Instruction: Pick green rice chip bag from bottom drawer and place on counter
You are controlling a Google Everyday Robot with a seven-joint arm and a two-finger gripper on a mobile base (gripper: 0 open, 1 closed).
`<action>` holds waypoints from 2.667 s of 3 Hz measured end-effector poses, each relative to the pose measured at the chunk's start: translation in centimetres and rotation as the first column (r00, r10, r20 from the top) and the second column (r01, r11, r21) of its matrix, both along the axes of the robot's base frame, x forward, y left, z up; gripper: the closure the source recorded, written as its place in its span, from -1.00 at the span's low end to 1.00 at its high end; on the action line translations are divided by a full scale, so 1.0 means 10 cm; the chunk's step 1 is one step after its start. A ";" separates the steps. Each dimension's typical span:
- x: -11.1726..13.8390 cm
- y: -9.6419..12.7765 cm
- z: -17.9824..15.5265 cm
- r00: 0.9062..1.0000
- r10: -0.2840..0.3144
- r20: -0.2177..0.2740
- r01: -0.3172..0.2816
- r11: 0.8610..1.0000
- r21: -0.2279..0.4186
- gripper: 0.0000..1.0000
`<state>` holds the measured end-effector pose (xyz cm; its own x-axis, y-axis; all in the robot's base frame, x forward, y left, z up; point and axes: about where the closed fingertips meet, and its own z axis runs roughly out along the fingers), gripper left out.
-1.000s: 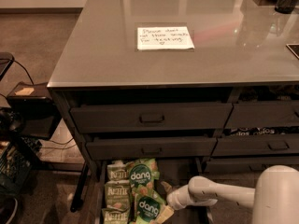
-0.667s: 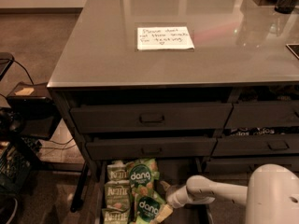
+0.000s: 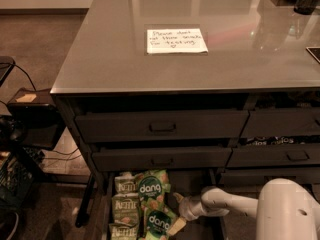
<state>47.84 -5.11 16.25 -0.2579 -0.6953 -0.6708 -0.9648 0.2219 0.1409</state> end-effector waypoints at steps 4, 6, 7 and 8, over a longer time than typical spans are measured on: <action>-0.15 0.15 -0.50 0.991 0.043 -0.129 -0.039 0.999 0.038 -1.00; -0.40 0.24 -0.29 0.987 0.064 -0.145 -0.050 0.994 0.100 -0.18; -0.55 0.28 -0.07 0.987 0.074 -0.146 -0.055 0.990 0.129 0.29; -0.68 0.29 0.19 0.989 0.082 -0.126 -0.062 0.986 0.155 0.79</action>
Offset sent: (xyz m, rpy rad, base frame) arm -0.0006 -0.0005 -0.0468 0.0122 0.1011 0.0080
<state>41.03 -2.20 18.12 -0.3036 -0.6091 -0.7327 -0.9484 0.1193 0.2938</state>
